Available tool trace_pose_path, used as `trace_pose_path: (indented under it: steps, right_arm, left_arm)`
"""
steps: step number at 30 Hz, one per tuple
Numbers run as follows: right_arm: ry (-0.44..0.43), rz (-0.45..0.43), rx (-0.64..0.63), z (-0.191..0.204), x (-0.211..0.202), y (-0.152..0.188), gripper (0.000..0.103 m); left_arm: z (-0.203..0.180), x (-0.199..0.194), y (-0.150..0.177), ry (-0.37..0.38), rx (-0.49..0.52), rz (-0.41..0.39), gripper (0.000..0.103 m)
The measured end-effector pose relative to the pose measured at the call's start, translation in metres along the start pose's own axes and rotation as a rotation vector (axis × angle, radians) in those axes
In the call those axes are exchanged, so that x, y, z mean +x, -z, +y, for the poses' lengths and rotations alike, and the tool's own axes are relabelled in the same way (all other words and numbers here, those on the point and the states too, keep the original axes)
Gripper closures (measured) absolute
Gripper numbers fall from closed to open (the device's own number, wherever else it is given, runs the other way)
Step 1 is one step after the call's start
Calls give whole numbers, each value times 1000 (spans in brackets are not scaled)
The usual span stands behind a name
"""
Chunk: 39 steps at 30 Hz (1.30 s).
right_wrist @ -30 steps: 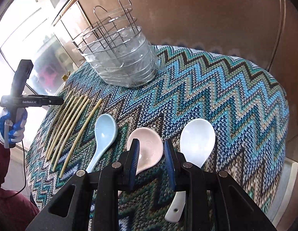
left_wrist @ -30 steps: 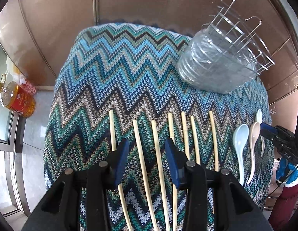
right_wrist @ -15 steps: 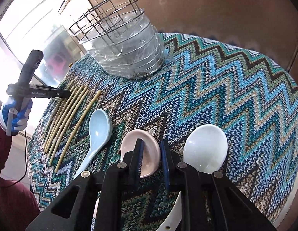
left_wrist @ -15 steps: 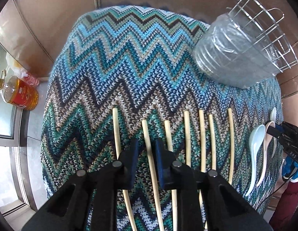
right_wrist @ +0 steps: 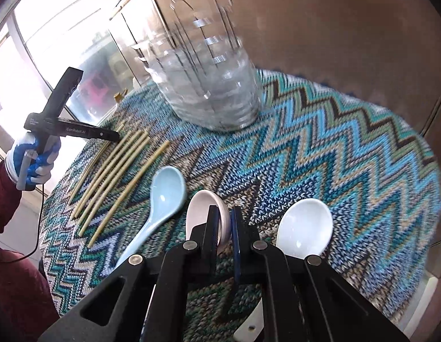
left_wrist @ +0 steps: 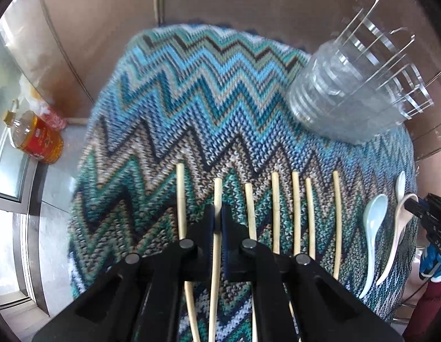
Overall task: Organize utensils
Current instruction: 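Grasp a bamboo chopstick with the left tool while the right tool grasps the pink spoon, then lift the chopstick with the left tool while the right tool carries the pink spoon to the holder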
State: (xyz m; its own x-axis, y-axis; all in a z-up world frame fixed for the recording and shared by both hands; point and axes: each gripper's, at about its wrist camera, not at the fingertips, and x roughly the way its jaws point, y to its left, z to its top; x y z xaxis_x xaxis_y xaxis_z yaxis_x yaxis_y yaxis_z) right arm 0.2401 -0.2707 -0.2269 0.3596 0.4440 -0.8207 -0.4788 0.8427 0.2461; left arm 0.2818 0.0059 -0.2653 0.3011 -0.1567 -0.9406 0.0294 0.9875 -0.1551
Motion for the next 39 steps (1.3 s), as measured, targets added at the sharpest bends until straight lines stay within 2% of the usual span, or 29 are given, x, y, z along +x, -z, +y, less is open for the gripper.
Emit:
trace_pose_path:
  steps: [7, 12, 17, 22, 25, 28, 32, 39]
  right_arm:
    - [99, -122, -44, 38, -58, 3, 95]
    - [164, -282, -49, 65, -100, -23, 95]
    - [247, -469, -29, 87, -130, -67, 95]
    - [396, -620, 27, 94, -130, -106, 95]
    - [479, -680, 60, 91, -119, -124, 95]
    - [548, -711, 73, 85, -106, -136, 95]
    - [622, -715, 96, 74, -70, -134, 95]
    - [673, -729, 111, 61, -30, -124, 95]
  left_arm:
    - [-2, -68, 16, 108, -4, -203, 99]
    - [-17, -139, 15, 198, 5, -418, 99]
    - [-29, -199, -15, 288, -20, -621, 99]
    - [-46, -231, -56, 358, -93, -824, 99]
    - [-57, -232, -78, 376, -139, -913, 99]
    - [-67, -217, -95, 369, -173, -959, 99]
    - [-79, -179, -108, 289, -196, -992, 99]
    - [-86, -122, -113, 183, -194, -1016, 99]
